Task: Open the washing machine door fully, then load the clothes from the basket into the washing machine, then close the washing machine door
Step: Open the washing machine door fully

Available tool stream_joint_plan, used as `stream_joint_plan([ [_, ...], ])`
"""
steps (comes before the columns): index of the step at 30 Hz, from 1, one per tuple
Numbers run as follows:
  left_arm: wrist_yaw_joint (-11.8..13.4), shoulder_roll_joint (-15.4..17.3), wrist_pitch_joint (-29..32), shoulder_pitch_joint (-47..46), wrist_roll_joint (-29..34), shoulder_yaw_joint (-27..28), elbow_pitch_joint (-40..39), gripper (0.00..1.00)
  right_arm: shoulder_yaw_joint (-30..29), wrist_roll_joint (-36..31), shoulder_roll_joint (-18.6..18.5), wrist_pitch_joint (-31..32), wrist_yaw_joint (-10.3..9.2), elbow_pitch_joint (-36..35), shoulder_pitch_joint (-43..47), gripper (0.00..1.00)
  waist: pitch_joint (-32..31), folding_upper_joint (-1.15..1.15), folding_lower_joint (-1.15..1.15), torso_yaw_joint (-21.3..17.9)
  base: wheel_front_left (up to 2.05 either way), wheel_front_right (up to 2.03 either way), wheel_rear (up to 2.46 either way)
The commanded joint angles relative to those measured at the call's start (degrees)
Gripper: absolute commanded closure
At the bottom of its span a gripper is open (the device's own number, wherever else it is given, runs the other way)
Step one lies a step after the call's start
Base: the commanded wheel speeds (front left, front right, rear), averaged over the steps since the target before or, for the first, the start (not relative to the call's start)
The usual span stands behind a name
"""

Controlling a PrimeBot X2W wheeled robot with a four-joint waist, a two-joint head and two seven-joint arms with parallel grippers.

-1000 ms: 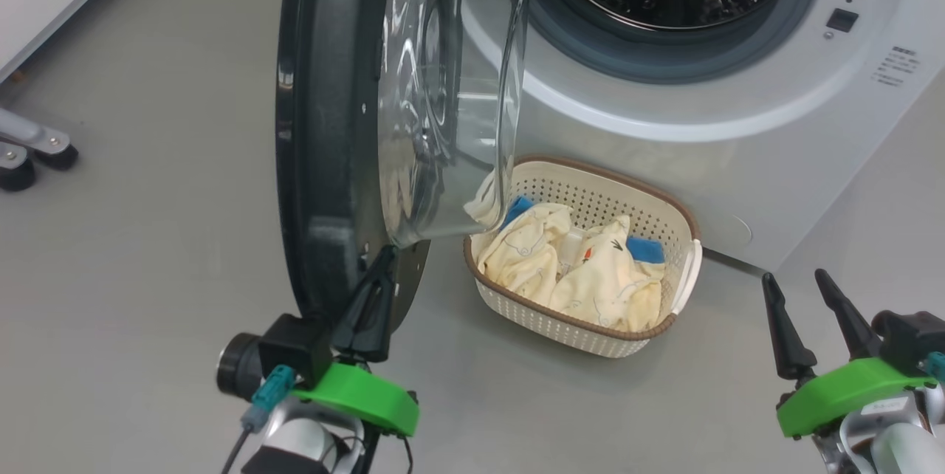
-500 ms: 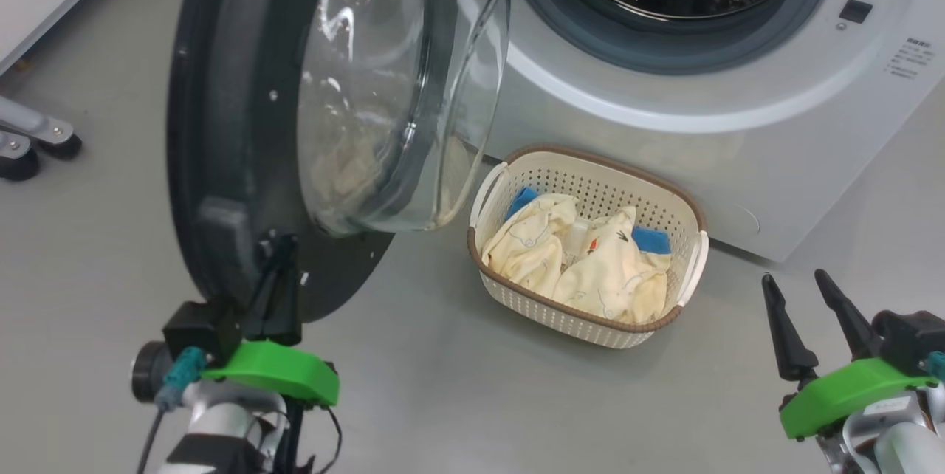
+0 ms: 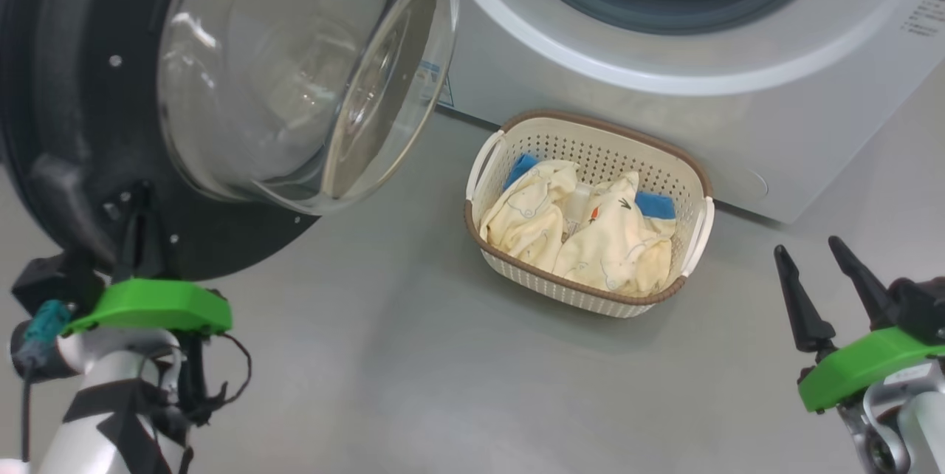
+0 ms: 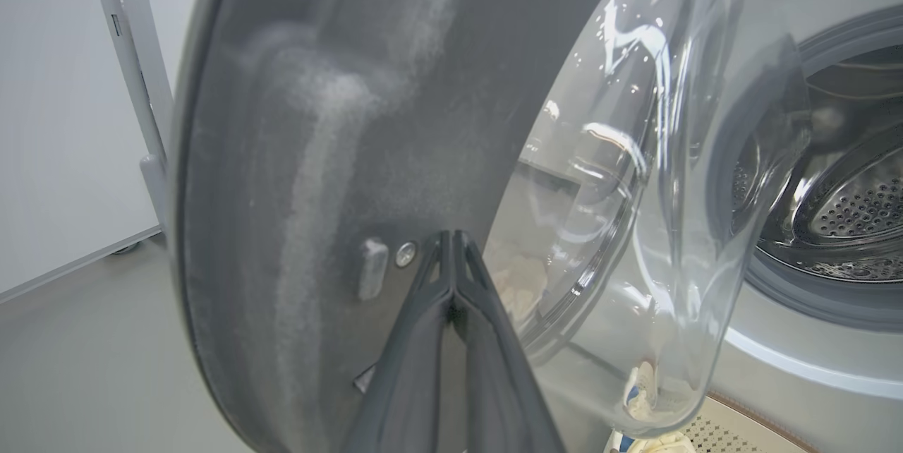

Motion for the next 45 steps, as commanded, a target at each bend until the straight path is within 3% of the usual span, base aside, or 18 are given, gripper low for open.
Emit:
stream_joint_plan([
  [1,0.02,2.81,-0.39,-3.02,-0.68,4.93,-0.64,1.00,0.99,0.17,-2.13,0.57,-0.02,-2.46,-2.04,0.00,0.94,0.00,0.00,-0.38,0.00,0.00,0.00],
  [14,-2.96,3.61,-0.39,-9.43,1.64,12.59,5.28,1.00,0.84,-0.02,-4.64,4.36,-0.02,-6.66,-3.37,0.00,5.03,0.00,0.00,-1.36,0.00,0.00,0.00],
  [24,-5.10,2.08,-0.39,-11.01,4.65,18.06,8.35,1.00,1.19,0.05,-5.06,5.38,-0.02,-7.75,-4.27,0.00,5.17,0.00,0.00,-2.36,0.00,0.00,0.00],
  [35,-7.19,-0.81,-0.39,-5.52,9.70,20.88,2.04,1.00,1.53,0.54,-2.67,3.19,-0.02,-5.44,-3.08,0.00,1.06,0.00,0.00,-3.48,0.00,0.00,0.00],
  [45,-8.45,-2.90,-0.39,0.44,13.12,19.11,-8.96,1.00,1.92,-0.27,-0.10,0.50,-0.02,-3.51,-2.04,0.00,-2.94,0.00,0.00,-6.63,0.00,0.00,0.00],
])
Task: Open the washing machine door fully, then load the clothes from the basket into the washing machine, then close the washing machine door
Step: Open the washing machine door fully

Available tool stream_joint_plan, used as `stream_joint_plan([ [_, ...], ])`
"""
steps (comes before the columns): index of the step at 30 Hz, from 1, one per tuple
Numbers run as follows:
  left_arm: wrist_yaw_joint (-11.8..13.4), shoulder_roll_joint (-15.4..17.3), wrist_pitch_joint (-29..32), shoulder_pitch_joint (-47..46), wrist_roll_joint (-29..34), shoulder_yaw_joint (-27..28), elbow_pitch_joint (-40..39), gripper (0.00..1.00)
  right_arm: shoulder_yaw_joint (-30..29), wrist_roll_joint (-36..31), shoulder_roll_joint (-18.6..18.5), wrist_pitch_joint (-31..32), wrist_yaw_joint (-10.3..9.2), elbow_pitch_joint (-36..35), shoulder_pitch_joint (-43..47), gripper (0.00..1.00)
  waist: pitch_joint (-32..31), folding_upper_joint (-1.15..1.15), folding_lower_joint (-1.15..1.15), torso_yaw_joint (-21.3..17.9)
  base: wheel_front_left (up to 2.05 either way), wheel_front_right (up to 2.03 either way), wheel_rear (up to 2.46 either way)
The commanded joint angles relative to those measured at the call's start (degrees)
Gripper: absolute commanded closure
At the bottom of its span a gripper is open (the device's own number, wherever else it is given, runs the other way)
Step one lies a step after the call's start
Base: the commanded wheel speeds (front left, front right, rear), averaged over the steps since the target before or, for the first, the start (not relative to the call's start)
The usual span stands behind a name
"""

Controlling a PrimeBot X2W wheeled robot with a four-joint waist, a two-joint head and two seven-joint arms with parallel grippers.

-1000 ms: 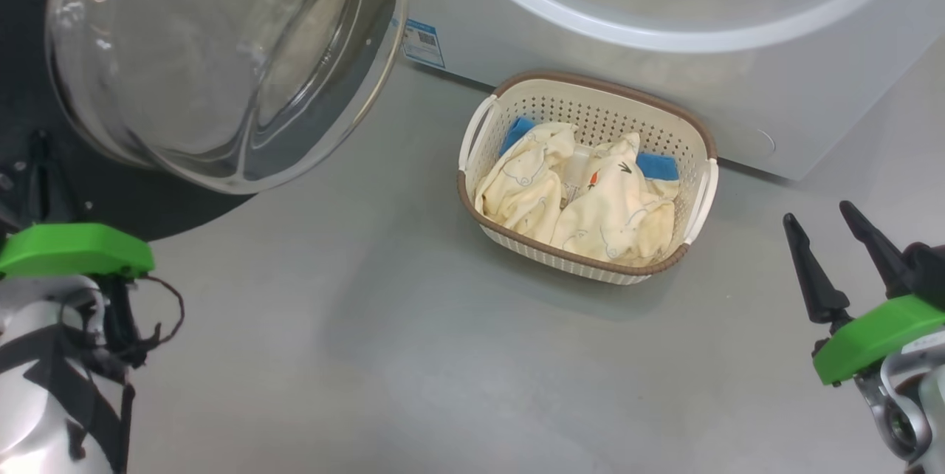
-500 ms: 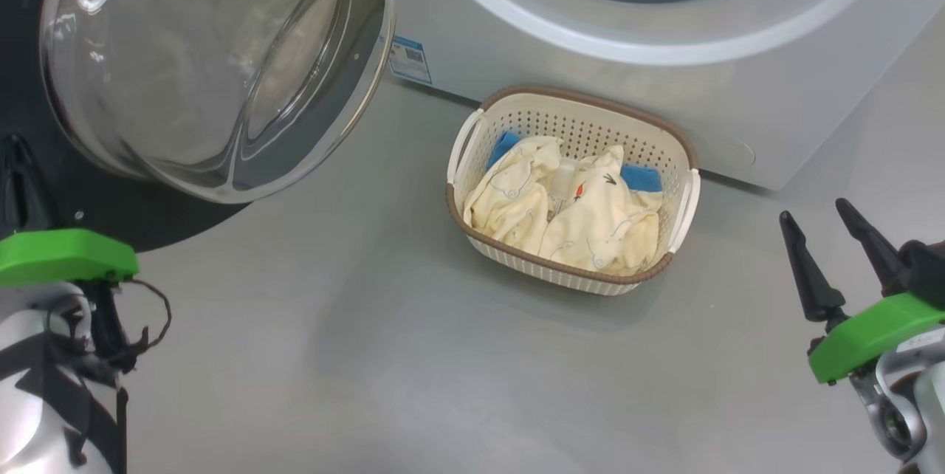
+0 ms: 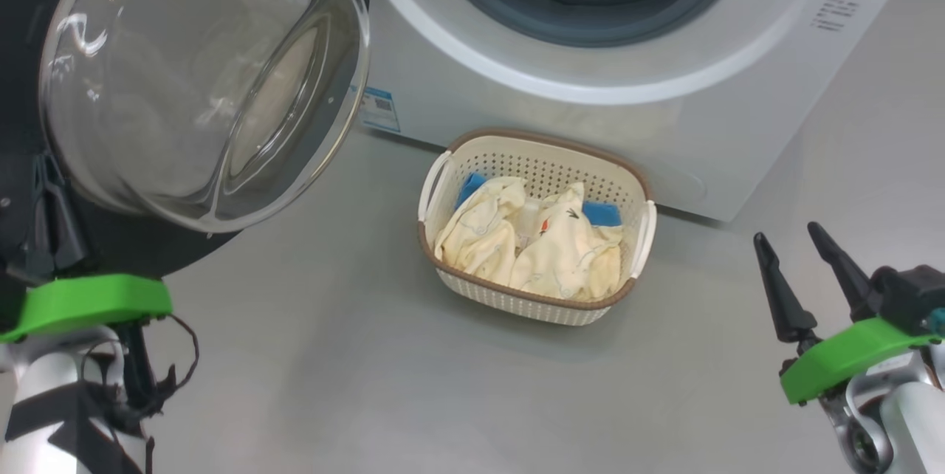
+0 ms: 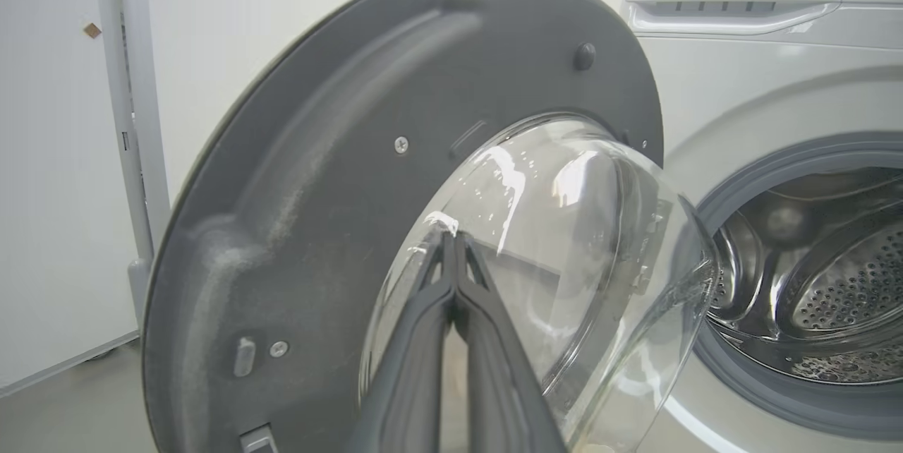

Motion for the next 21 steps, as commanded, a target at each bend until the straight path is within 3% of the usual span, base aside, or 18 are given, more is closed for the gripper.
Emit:
stream_joint_plan([
  [1,-0.42,1.88,-0.37,0.16,0.70,1.25,-3.35,1.00,0.86,-0.54,-0.55,-0.96,-0.02,-1.50,0.19,0.00,-1.30,0.00,0.00,-1.51,0.00,0.00,0.00],
  [13,-0.12,2.12,2.83,9.57,1.85,-0.41,-15.65,1.00,1.03,-2.24,1.99,-2.32,-0.02,-3.96,0.80,0.00,-3.72,0.00,0.00,-10.47,0.00,0.00,0.00],
  [15,0.07,1.99,3.33,10.98,1.70,-0.39,-16.72,0.93,0.97,-2.62,2.29,-2.45,-0.02,-4.64,0.90,0.00,-3.78,0.00,0.00,-12.11,0.00,0.00,0.00],
  [17,0.28,1.83,3.59,12.36,1.70,-0.46,-17.49,0.73,0.69,-3.10,2.66,-2.56,-0.02,-5.42,1.28,0.00,-4.07,0.00,0.00,-13.69,0.00,0.00,0.00],
  [21,0.78,1.30,3.67,14.91,1.53,-0.52,-18.55,0.52,0.19,-3.64,3.16,-2.68,-0.02,-6.82,2.28,0.00,-4.48,0.00,0.00,-16.51,0.00,0.00,0.00],
])
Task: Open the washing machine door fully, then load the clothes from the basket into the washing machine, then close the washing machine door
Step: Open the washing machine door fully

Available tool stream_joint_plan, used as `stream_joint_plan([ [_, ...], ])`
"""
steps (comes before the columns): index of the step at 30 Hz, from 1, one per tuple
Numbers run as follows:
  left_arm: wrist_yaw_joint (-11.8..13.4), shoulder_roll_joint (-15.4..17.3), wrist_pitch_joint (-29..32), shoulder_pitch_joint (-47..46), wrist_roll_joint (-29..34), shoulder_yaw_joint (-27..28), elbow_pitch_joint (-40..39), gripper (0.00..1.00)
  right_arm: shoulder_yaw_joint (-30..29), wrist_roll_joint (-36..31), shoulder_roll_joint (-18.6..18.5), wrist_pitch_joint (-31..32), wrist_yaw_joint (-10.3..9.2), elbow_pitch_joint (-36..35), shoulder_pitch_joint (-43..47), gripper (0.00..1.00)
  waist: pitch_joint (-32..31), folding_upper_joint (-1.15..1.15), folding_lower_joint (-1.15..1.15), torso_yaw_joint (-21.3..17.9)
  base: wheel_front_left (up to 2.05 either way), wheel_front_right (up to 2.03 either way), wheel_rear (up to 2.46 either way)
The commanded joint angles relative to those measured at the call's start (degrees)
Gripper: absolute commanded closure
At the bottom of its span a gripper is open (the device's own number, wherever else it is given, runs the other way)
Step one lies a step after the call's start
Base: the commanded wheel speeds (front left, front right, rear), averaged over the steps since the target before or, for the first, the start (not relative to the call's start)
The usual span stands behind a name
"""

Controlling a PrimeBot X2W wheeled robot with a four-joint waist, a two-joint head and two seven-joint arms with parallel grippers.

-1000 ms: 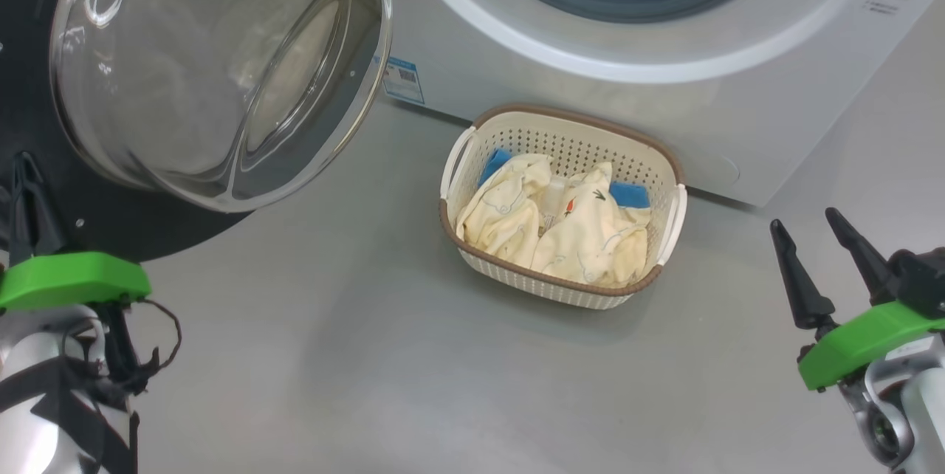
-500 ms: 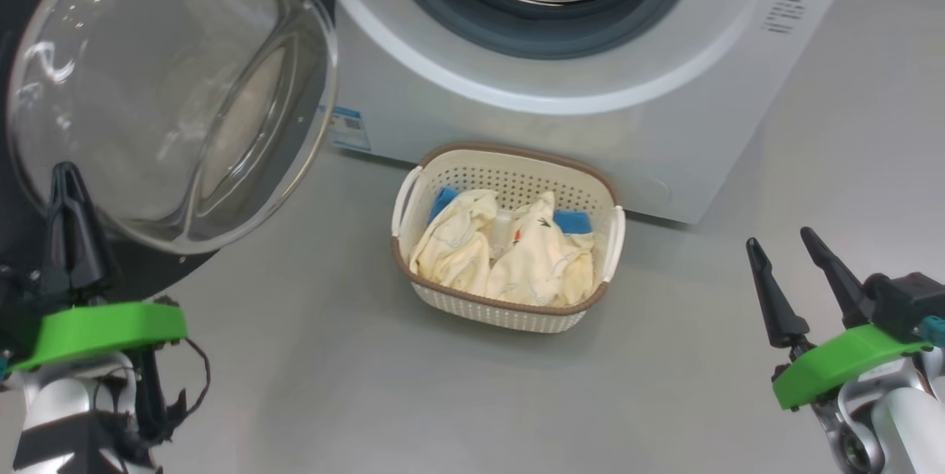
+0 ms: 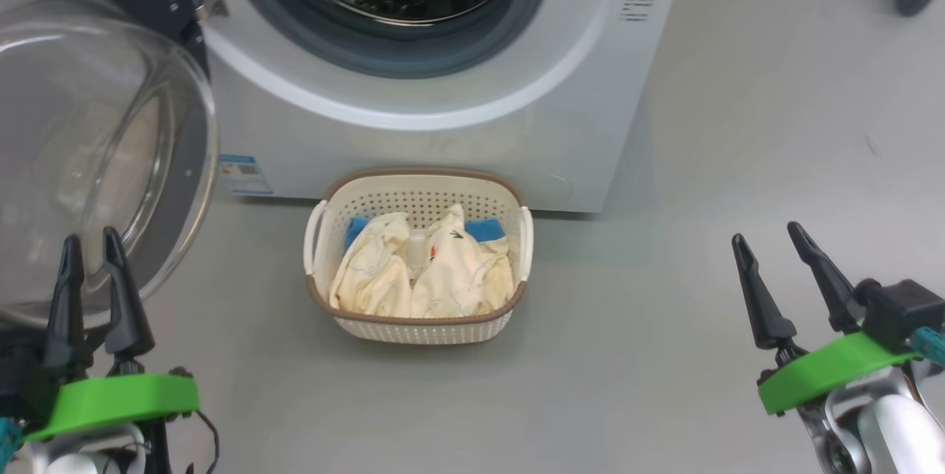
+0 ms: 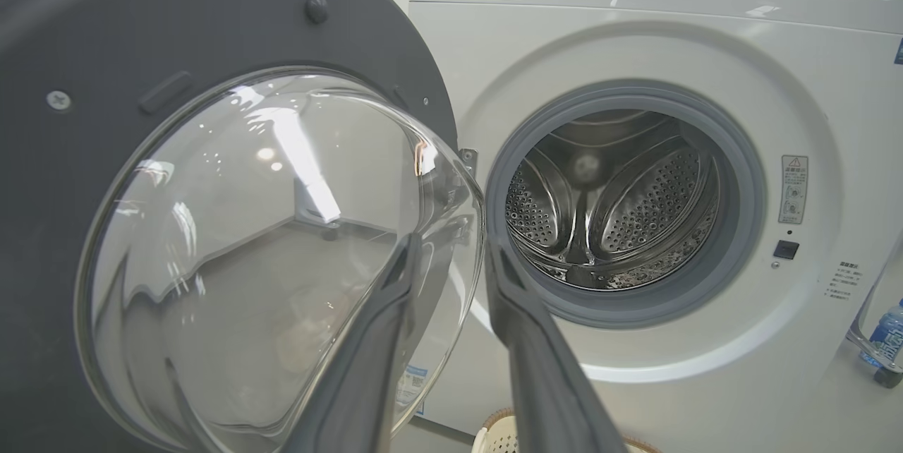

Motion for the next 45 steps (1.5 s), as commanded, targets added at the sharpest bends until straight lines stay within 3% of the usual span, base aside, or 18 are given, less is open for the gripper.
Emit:
stream_joint_plan([
  [1,0.35,1.08,-0.30,-0.92,-0.09,2.30,-2.49,0.47,0.51,-0.48,-0.58,-0.62,-0.02,-2.00,-0.28,0.00,-0.44,0.00,0.00,-1.75,0.00,0.00,0.00],
  [3,0.63,1.05,-0.55,0.12,-0.09,2.55,-3.08,0.07,0.13,-0.59,-0.39,-0.58,-0.02,-2.47,0.14,0.00,-0.60,0.00,0.00,-2.84,0.00,0.00,0.00],
  [4,0.53,1.01,-0.58,0.64,-0.24,2.50,-3.28,0.00,-0.03,-0.61,-0.25,-0.54,-0.02,-2.74,0.35,0.00,-0.68,0.00,0.00,-3.31,0.00,0.00,0.00],
  [21,-0.09,0.55,0.12,6.00,0.55,-1.21,-2.37,0.00,-1.04,-1.49,0.41,-0.29,-0.02,-6.30,3.24,0.00,-1.04,0.00,0.00,-6.61,0.00,0.00,0.00],
  [45,-0.36,0.25,-1.30,8.84,0.25,-4.00,2.51,0.00,-1.35,-2.37,1.23,-0.15,-0.02,-6.44,5.22,0.00,-2.39,0.00,0.00,-5.66,0.00,0.00,0.00],
])
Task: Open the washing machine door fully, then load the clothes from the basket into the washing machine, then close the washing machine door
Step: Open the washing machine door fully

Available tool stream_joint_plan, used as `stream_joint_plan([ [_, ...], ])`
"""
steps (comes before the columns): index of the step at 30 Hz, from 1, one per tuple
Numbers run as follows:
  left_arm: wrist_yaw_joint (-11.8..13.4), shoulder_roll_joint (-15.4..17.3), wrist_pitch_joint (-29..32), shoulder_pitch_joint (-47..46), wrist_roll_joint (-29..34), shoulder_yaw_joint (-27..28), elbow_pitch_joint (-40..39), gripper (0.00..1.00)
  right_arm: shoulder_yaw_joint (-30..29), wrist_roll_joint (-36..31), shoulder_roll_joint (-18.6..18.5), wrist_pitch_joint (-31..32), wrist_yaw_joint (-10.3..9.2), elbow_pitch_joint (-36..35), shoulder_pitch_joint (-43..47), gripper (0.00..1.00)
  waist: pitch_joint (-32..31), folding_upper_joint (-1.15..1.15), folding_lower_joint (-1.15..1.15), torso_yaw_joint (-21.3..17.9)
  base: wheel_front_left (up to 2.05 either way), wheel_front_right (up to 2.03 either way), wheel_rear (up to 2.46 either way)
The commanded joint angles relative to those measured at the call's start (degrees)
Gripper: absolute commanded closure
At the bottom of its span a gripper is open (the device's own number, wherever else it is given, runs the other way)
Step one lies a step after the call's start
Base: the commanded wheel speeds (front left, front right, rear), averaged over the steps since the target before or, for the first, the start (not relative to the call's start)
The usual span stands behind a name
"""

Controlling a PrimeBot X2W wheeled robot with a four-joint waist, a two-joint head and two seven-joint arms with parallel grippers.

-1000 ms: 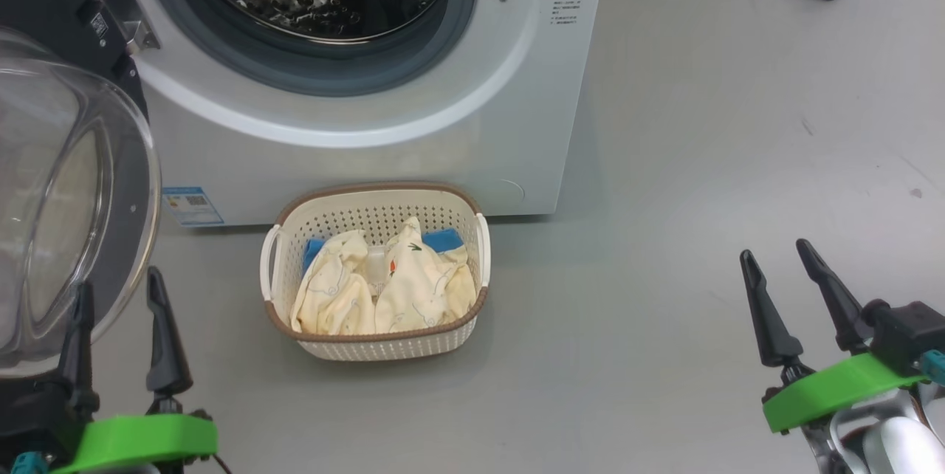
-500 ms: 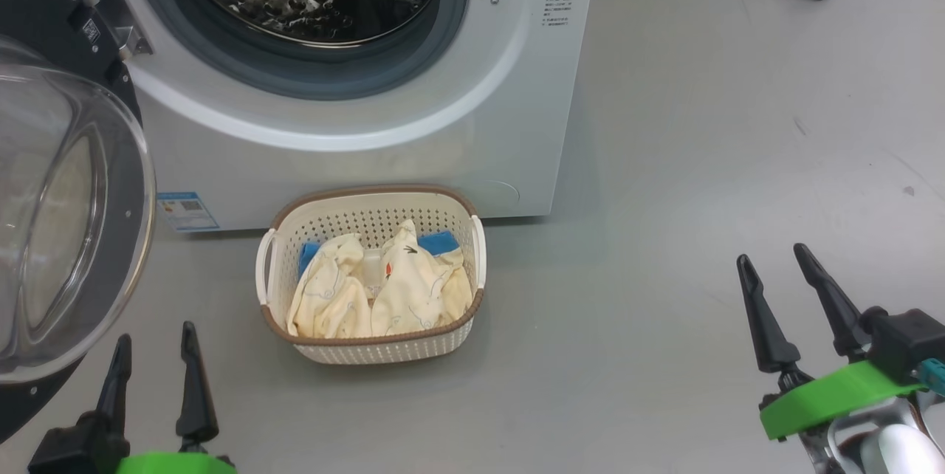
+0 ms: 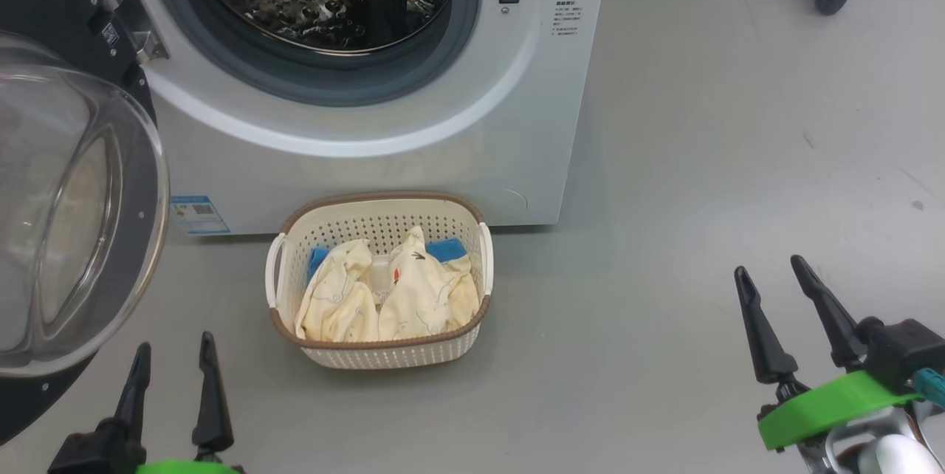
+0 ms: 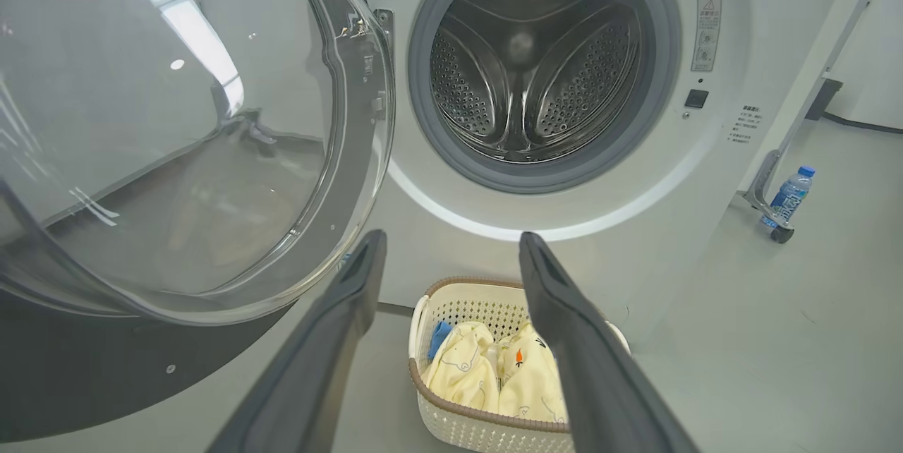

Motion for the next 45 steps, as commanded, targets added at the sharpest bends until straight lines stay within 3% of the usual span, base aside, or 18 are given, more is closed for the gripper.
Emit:
stream_joint_plan([
  [1,-0.33,0.64,-0.41,-1.04,-0.33,1.77,-1.76,0.00,0.62,-0.43,-0.71,-0.16,-0.02,-1.57,-1.02,0.00,-0.07,0.00,0.00,0.07,0.00,0.00,0.00],
  [5,1.01,0.85,-0.19,-1.18,0.48,1.93,-1.94,0.00,0.45,-0.43,-0.59,-0.07,-0.02,-1.28,-0.98,0.00,-0.04,0.00,0.00,0.23,0.00,0.00,0.00],
  [45,1.36,2.51,-2.09,-4.21,-1.12,1.20,2.69,0.00,0.09,-0.39,-0.19,-0.55,-0.02,0.50,-1.93,0.00,0.83,0.00,0.00,1.25,0.00,0.00,0.00],
])
